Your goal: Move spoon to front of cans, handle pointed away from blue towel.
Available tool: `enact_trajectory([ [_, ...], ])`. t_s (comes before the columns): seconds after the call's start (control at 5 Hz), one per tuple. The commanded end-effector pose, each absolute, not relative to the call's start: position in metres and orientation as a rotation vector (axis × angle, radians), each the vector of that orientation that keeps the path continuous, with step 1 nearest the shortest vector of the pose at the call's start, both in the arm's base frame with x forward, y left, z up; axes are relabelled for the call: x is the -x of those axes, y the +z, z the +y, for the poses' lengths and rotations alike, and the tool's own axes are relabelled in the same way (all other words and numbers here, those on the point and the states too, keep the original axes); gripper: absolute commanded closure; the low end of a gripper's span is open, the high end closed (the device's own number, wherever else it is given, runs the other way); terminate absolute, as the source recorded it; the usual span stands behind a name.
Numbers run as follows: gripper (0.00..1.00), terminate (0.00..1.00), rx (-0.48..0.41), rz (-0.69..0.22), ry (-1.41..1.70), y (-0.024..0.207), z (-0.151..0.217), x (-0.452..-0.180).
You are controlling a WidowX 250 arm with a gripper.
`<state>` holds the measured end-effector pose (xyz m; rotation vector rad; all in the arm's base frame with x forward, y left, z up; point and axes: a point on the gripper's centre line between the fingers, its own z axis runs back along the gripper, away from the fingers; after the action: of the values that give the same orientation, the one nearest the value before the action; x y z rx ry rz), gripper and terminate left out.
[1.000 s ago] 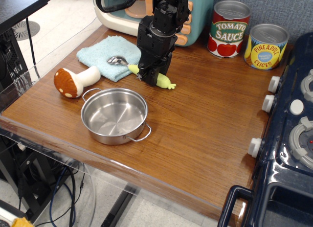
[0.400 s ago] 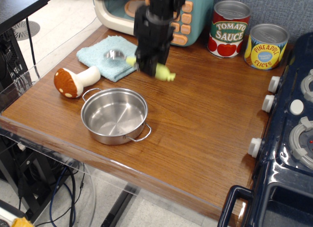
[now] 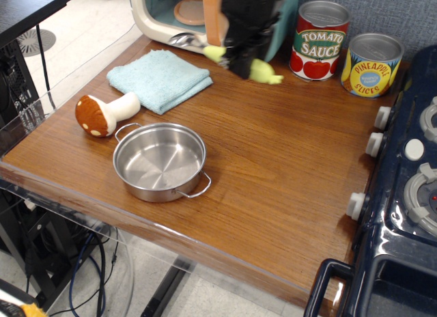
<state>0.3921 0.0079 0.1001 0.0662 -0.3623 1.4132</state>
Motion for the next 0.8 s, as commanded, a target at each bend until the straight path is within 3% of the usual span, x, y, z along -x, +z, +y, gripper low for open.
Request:
enact_trajectory([
  [0.0,1.00,0.00,0.023,-0.392,1.509,0.129,-0.049,-0.398],
  [0.2,1.00,0.00,0.036,-0.345,1.536,0.122,-0.060,-0.411],
  [0.6,1.00,0.00,0.000,-0.339,1.550,0.098,-0.060,-0.437],
])
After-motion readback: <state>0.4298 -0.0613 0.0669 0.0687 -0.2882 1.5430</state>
